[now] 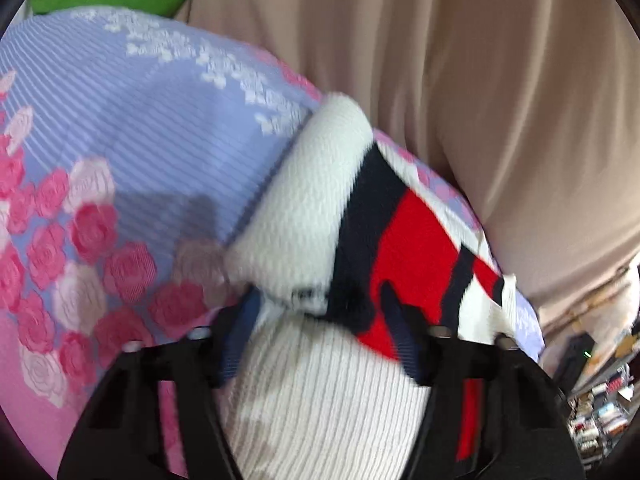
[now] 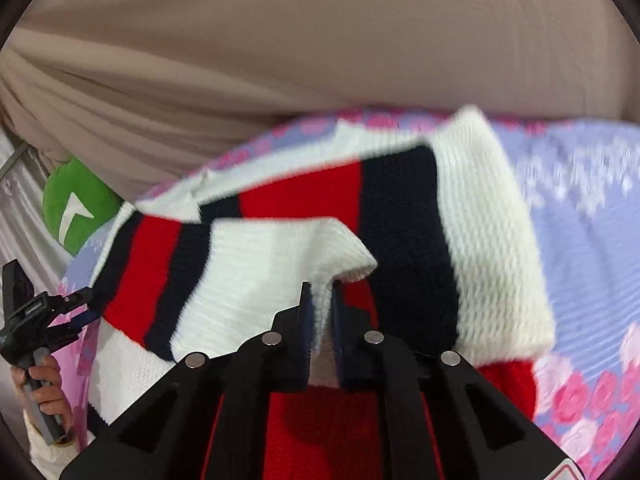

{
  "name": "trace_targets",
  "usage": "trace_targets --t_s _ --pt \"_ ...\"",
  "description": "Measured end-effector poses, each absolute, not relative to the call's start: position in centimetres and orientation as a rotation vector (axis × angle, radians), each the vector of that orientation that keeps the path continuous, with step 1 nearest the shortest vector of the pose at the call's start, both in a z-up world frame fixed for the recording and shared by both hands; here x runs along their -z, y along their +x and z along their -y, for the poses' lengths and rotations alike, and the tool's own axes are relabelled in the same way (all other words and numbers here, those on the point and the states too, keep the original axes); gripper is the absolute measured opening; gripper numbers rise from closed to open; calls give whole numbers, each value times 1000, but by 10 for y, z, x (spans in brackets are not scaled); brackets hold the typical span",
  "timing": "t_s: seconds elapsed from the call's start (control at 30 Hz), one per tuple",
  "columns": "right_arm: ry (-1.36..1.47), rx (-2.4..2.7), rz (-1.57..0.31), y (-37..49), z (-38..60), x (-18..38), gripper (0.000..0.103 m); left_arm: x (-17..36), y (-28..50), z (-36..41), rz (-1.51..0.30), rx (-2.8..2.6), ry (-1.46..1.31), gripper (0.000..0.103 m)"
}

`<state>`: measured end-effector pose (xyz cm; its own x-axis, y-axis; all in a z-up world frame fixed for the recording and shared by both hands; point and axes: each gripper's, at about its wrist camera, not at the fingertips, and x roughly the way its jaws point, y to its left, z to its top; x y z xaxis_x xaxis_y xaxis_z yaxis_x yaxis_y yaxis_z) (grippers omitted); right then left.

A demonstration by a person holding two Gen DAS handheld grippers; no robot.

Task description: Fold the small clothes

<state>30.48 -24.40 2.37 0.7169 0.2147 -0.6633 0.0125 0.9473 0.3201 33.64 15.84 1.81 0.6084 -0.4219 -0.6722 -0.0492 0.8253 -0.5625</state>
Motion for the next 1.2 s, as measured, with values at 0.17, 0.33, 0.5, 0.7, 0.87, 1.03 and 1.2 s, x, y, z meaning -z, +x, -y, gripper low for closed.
trace_targets --t_s 0.17,0.33,0.5,0.7,0.87,1.03,1.2 --pt "258 -214 -421 269 250 -106 8 -44 334 -143 -821 182 -479 18" --pt "254 -7 -667 322 292 -41 7 -25 336 -110 -849 150 -326 15" --pt "326 10 -745 334 313 0 7 -4 335 -93 -849 123 -252 14" --pt "322 33 -756 324 323 1 14 -1 325 -84 -797 113 -198 15" --pt "279 6 -673 300 297 -32 38 0 325 -81 -786 109 -210 16" --pt "211 -269 -705 338 211 -54 40 0 319 -86 -783 112 -214 16" --pt "111 -390 -825 393 118 -32 4 3 318 -89 -783 117 -214 16"
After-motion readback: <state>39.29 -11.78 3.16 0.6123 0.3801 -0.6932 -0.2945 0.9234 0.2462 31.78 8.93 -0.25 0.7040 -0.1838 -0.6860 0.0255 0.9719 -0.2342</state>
